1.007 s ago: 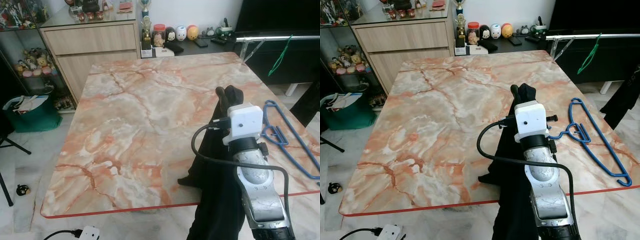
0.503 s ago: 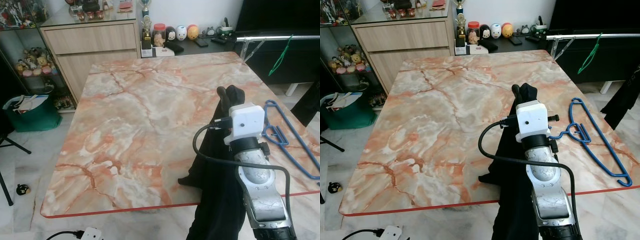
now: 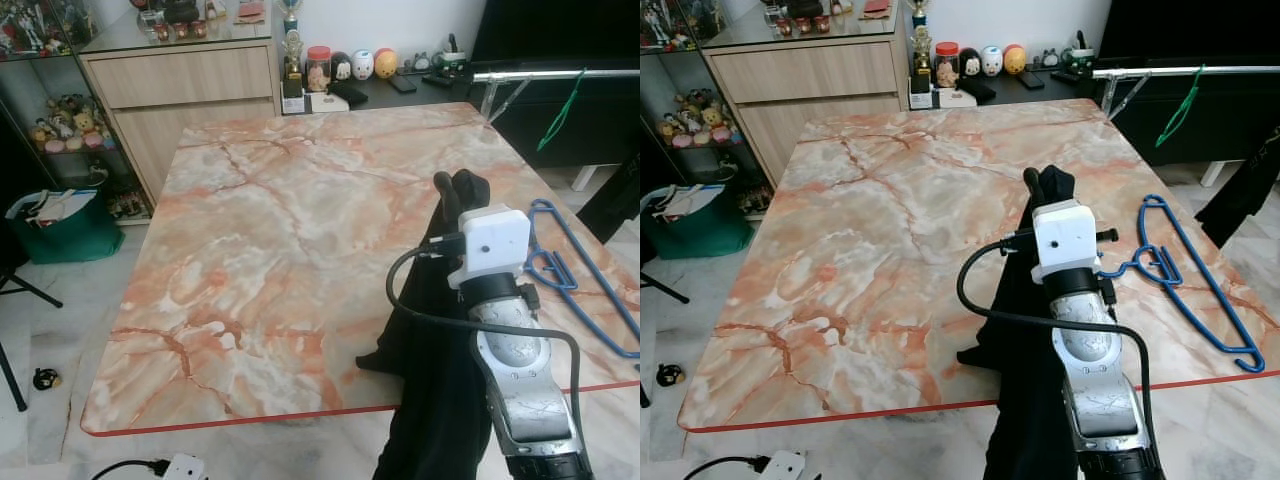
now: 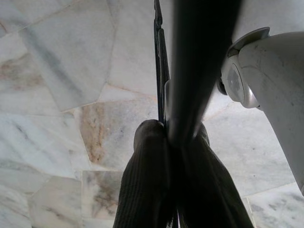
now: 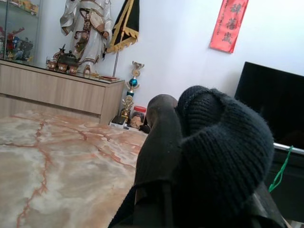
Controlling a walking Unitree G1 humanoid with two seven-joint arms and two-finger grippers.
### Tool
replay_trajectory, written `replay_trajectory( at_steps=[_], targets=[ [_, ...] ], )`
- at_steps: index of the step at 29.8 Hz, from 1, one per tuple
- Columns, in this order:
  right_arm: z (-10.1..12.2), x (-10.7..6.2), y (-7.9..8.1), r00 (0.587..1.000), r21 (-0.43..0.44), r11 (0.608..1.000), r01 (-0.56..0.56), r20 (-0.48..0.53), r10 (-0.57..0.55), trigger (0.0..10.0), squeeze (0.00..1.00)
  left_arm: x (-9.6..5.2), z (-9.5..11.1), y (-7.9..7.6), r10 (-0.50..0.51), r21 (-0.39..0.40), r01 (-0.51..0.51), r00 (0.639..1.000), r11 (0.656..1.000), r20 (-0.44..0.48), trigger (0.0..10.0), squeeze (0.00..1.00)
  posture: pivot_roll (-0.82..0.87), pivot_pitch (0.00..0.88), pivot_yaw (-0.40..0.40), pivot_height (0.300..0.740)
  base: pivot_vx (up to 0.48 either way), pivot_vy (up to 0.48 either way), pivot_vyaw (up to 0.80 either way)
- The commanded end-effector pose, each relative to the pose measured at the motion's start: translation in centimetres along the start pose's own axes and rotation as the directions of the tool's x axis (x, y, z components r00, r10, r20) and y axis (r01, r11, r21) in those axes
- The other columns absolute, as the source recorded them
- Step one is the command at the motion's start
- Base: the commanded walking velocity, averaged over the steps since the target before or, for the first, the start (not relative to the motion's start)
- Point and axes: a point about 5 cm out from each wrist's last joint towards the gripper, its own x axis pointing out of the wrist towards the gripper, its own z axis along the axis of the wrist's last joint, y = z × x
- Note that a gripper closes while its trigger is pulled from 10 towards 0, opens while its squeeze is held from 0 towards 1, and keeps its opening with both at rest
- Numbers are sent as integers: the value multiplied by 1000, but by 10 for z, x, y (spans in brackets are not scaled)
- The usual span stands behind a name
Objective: Hang hanger
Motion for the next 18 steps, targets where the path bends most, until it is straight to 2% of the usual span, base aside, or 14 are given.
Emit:
replay_trajectory(
  at_steps=[1, 18],
  targets=[
    [12, 7, -2, 998, 3, 1000, 9, 63, -9, 10000, 0, 0, 0, 6, 17, 3, -17, 1000, 1000, 2, 10000, 0, 11, 0, 41, 740, 240, 0, 0],
    [12, 8, -1, 998, 5, 1000, 4, 65, -4, 10000, 0, 0, 0, 5, 16, 1, -16, 1000, 1000, 3, 10000, 0, 11, 0, 37, 740, 258, 0, 0]
  ],
)
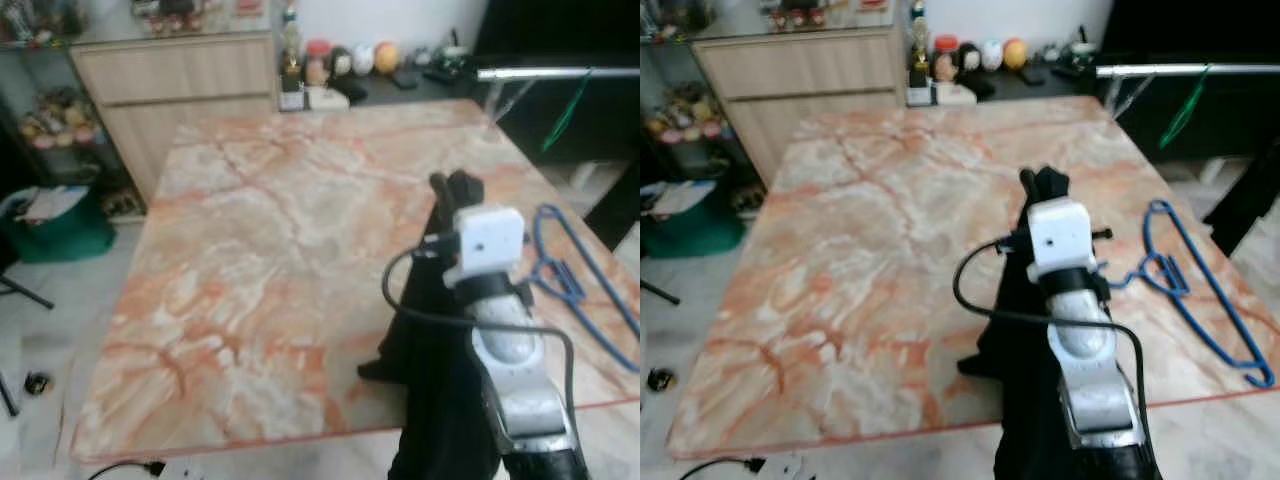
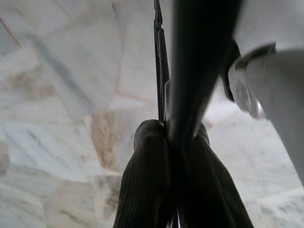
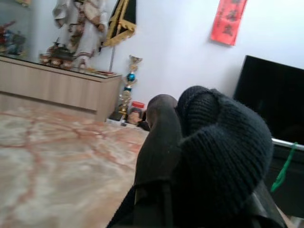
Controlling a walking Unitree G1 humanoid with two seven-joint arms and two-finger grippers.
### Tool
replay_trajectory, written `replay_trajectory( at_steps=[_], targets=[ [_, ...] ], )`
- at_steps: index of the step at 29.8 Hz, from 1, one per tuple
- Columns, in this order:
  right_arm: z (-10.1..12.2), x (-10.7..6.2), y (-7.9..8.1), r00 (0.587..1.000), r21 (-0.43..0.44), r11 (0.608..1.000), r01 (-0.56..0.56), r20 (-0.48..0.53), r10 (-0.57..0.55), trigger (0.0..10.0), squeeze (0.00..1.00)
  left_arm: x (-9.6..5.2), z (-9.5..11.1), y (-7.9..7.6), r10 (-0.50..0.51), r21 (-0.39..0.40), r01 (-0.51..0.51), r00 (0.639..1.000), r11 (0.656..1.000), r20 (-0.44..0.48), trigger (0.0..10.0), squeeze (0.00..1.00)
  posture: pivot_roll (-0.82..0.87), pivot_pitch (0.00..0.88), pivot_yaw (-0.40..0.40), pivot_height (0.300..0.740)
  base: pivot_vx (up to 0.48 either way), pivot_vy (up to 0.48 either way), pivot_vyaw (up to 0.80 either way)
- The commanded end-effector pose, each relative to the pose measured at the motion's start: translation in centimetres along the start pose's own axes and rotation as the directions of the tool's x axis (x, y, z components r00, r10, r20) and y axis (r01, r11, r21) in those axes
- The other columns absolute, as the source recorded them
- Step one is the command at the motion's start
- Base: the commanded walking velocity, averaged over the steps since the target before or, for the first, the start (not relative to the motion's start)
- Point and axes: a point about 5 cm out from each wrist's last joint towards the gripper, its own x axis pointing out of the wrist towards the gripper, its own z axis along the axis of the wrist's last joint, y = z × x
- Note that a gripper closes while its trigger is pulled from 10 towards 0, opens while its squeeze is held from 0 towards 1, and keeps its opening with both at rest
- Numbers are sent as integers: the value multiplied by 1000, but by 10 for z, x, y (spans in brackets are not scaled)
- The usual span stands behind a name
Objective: Hang hanger
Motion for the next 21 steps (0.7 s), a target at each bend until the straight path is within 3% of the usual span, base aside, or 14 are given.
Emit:
replay_trajectory(
  at_steps=[1, 10, 17, 21],
  targets=[
    [12, 5, -6, 998, -5, 1000, 19, 65, -19, 10000, 0, 0, 1, -3, -7, 3, 7, 1000, 1000, 4, 10000, 0, 10, 0, 37, 740, 270, 0, 0],
    [14, 7, -5, 997, -4, 1000, 14, 70, -13, 10000, 0, 0, 0, -3, -7, 3, 7, 1000, 1000, 2, 10000, 0, 11, 0, 35, 740, 266, 0, 0],
    [17, 13, -5, 997, 15, 1000, 7, 81, -8, 10000, 0, 0, 1, -4, -24, 10, 24, 1000, 1000, 1, 10000, 0, 10, 0, 36, 740, 0, 0, 0],
    [25, 26, -7, 993, 18, 1000, 2, 114, -4, 10000, 0, 0, 1, -4, -26, 12, 26, 1000, 1000, 0, 10000, 0, 5, 0, 39, 740, 0, 0, 0]
  ],
)
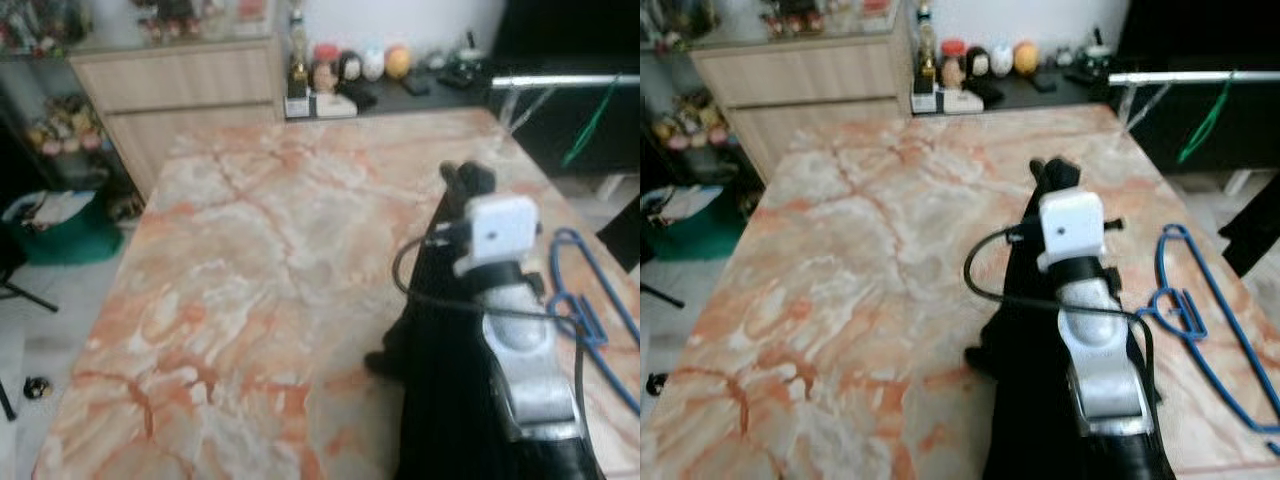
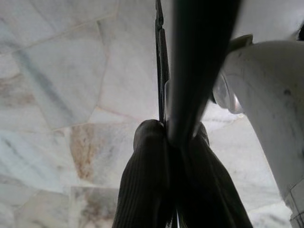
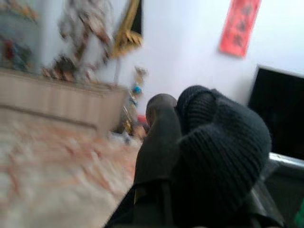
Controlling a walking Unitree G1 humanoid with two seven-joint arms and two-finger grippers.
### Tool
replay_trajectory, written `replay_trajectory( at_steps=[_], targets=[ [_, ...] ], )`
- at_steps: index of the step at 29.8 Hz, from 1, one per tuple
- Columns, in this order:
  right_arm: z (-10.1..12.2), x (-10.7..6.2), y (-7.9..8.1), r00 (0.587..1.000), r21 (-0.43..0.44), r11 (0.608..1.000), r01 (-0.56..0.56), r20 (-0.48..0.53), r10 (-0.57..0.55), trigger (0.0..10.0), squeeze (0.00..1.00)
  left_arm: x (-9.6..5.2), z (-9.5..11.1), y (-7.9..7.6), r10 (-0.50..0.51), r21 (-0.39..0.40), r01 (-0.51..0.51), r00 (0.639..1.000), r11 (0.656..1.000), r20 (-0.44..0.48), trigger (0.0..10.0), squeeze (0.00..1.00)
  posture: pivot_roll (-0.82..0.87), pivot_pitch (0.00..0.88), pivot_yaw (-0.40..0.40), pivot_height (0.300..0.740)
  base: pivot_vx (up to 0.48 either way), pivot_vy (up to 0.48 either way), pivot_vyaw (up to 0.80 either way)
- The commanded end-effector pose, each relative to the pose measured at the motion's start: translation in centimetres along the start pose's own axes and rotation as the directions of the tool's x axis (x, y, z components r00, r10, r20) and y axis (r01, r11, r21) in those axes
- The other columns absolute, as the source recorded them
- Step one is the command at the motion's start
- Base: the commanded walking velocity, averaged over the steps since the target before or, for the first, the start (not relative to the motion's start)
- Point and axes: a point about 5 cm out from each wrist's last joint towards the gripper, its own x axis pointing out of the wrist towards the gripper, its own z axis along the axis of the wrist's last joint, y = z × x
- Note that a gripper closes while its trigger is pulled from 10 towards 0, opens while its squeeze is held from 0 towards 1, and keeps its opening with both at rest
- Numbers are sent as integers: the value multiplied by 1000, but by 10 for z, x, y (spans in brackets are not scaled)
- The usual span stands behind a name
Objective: Hang hanger
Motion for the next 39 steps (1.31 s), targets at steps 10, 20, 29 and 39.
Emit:
replay_trajectory(
  at_steps=[10, 20, 29, 39],
  targets=[
    [25, 61, -12, 991, 8, 998, -66, 119, 65, 10000, 0, 0, -6, 6, 9, 9, -8, 1000, 1000, -19, 10000, 0, -2, 0, 48, 740, 0, 0, 0],
    [16, 95, -30, 995, -45, 997, -62, 79, 65, 10000, 0, -1, -5, 7, 13, 14, -13, 1000, 1000, -19, 10000, 0, 0, 0, 52, 740, 0, 0, 0],
    [-61, 40, -1, 974, 22, 994, -107, -199, 110, 10000, 0, 0, -7, 7, 1, 20, -1, 1000, 1000, -21, 10000, 0, 8, 0, 56, 740, 0, 0, 0],
    [-49, -4, 8, 972, 105, 993, -59, -221, 81, 10000, 0, -1, -8, 8, 1, 29, -1, 1000, 1000, -23, 10000, 0, 3, 0, 59, 740, 0, 0, 0]
  ],
)
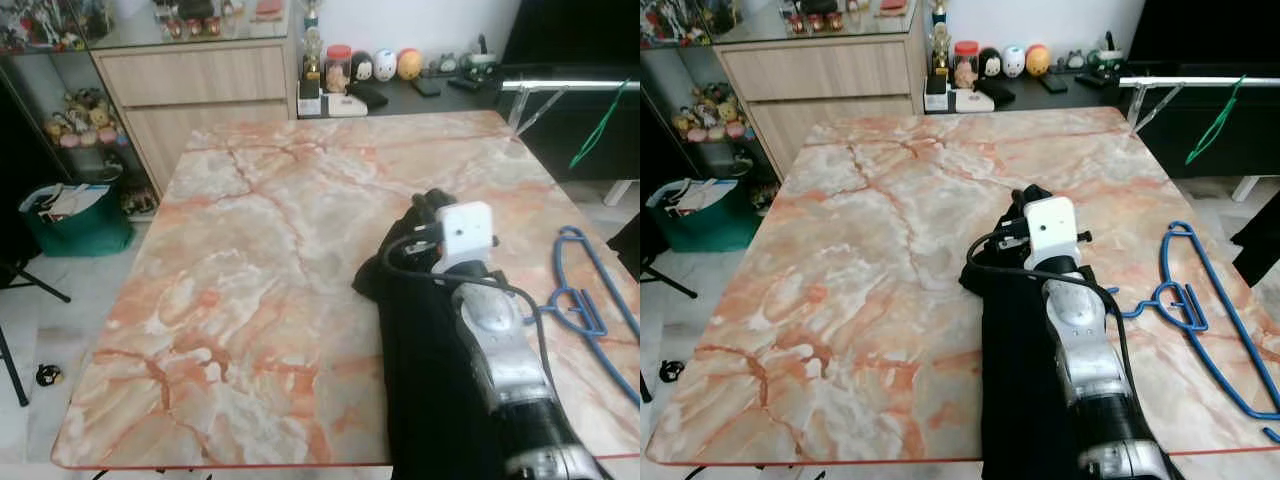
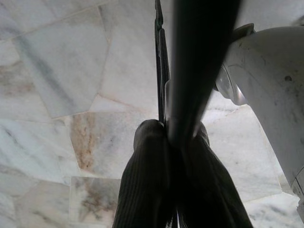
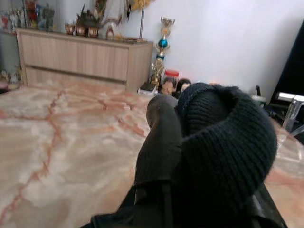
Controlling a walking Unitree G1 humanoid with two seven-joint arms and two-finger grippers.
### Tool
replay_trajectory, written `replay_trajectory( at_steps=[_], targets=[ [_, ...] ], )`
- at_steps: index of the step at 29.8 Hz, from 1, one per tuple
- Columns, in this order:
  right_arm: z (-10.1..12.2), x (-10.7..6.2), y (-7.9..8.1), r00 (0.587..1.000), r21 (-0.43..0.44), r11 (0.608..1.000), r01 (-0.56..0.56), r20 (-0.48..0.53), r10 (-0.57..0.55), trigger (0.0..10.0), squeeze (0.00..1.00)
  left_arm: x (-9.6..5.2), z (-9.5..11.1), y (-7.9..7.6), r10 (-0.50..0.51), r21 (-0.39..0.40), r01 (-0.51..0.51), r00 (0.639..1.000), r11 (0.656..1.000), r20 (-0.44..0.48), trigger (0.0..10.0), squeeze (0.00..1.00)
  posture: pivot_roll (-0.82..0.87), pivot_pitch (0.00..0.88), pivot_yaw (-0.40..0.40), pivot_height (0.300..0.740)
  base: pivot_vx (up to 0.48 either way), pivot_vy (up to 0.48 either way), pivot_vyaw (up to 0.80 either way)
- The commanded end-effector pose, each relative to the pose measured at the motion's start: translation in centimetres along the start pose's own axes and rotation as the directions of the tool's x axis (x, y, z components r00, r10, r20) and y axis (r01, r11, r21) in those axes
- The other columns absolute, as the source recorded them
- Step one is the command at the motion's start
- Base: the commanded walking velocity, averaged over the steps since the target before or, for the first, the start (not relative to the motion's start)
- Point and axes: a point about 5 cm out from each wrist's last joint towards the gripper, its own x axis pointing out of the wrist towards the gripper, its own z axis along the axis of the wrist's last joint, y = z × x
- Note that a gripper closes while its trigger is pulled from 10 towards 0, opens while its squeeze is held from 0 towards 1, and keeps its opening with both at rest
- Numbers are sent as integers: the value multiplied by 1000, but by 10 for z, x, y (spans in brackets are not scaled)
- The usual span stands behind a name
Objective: Hang hanger
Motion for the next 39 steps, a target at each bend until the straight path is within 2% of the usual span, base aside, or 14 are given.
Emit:
replay_trajectory(
  at_steps=[1, 7, 12, 13, 14, 16, 27, 33, 37, 39],
  targets=[
    [6, -8, 2, 1000, 11, 1000, 9, 0, -9, 10000, 0, 0, -5, 5, 11, 21, -11, 1000, 1000, -11, 10000, 0, 2, 0, 58, 740, 0, 0, 0],
    [4, -33, 4, 995, 47, 998, 38, -92, -34, 10000, 0, 0, -4, 5, 5, 24, -5, 1000, 1000, -8, 10000, 0, -2, 0, 51, 740, 0, 0, 0],
    [-15, -47, 2, 978, 82, 993, 86, -197, -69, 10000, 0, 0, -4, 4, -2, 25, 2, 1000, 1000, -8, 10000, 0, 8, 0, 47, 740, 0, 0, 0],
    [-18, -50, 1, 969, 94, 990, 105, -232, -81, 10000, 1000, 0, -4, 4, -3, 26, 3, 1000, 1000, -8, 10000, 0, 8, 0, 47, 740, 0, 0, 0],
    [-20, -54, 3, 956, 130, 983, 130, -280, -89, 10000, 1000, 0, -4, 4, -4, 25, 4, 1000, 1000, -8, 10000, 0, 6, 0, 45, 740, 0, 0, 0],
    [-19, -56, 5, 953, 142, 981, 129, -291, -83, 10000, 1000, 0, -4, 4, -3, 25, 3, 1000, 1000, -9, 10000, 0, 6, 0, 45, 740, 0, 0, 0],
    [-20, -73, 10, 937, 132, 984, 123, -342, -71, 10000, 1000, 0, -5, 4, -2, 27, 3, 1000, 1000, -7, 10000, 0, 12, 0, 38, 740, 0, 0, 0],
    [-16, -100, 15, 930, 127, 987, 102, -363, -50, 10000, 1000, 0, -6, 5, -2, 30, 3, 1000, 1000, -7, 10000, 0, 12, 0, 32, 740, 0, 0, 0],
    [-18, -111, 16, 928, 136, 985, 105, -369, -48, 10000, 1000, 0, -6, 5, -3, 34, 3, 1000, 999, -8, 10000, 0, 11, 0, 33, 740, 0, 0, 0],
    [-21, -118, 16, 909, 122, 986, 110, -413, -50, 10000, 1000, 0, -6, 5, -5, 34, 5, 1000, 999, -7, 10000, 0, 12, 0, 31, 740, 0, 0, 0]
  ],
)
